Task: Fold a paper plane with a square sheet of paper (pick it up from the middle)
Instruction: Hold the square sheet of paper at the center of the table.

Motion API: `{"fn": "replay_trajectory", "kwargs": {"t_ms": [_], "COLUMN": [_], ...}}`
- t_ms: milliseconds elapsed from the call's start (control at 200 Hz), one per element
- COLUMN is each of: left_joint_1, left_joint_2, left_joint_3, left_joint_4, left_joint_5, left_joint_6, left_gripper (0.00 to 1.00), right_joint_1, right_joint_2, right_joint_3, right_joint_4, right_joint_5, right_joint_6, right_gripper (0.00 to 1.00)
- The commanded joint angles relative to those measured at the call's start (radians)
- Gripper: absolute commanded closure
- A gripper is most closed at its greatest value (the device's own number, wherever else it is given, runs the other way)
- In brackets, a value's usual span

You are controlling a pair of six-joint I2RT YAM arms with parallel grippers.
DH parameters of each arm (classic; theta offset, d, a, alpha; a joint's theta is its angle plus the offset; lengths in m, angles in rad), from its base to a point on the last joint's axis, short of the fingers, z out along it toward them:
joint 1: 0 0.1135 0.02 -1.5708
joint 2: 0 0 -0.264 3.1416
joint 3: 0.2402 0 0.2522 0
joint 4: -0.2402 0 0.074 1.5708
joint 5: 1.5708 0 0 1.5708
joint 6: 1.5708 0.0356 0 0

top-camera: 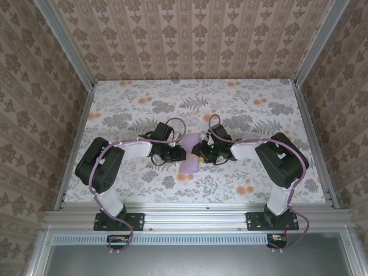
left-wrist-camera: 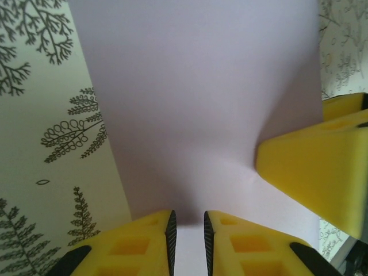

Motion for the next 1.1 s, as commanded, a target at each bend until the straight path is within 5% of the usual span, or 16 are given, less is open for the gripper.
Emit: {"fn": "replay_trajectory", "kwargs": {"t_ms": [0, 710, 1095], "left_joint_1": [-0.010, -0.014, -0.014], "left_joint_2": [0.036, 0.088, 0.086], "left_joint_3": [0.042, 0.089, 0.102], "left_joint_4": [-0.014, -0.053, -0.047], "left_joint_5": [-0.021, -0.031, -0.004], "left_joint_6": [0.038, 0.083, 0.083], "left_gripper": [0.81, 0.81, 0.81], "right_joint_1": [0.004, -0.020, -0.032], "right_joint_2": [-0.003, -0.114, 0.028], "right_joint_3": [-0.016, 0.187, 0.303], "right_joint_4": [-0.045, -0.483, -0.518], "right_joint_5": [0.069, 0.207, 0.198], "right_joint_6": [-0.014, -0.353, -0.431], "right_gripper": [0.61, 0.49, 0.47]}}
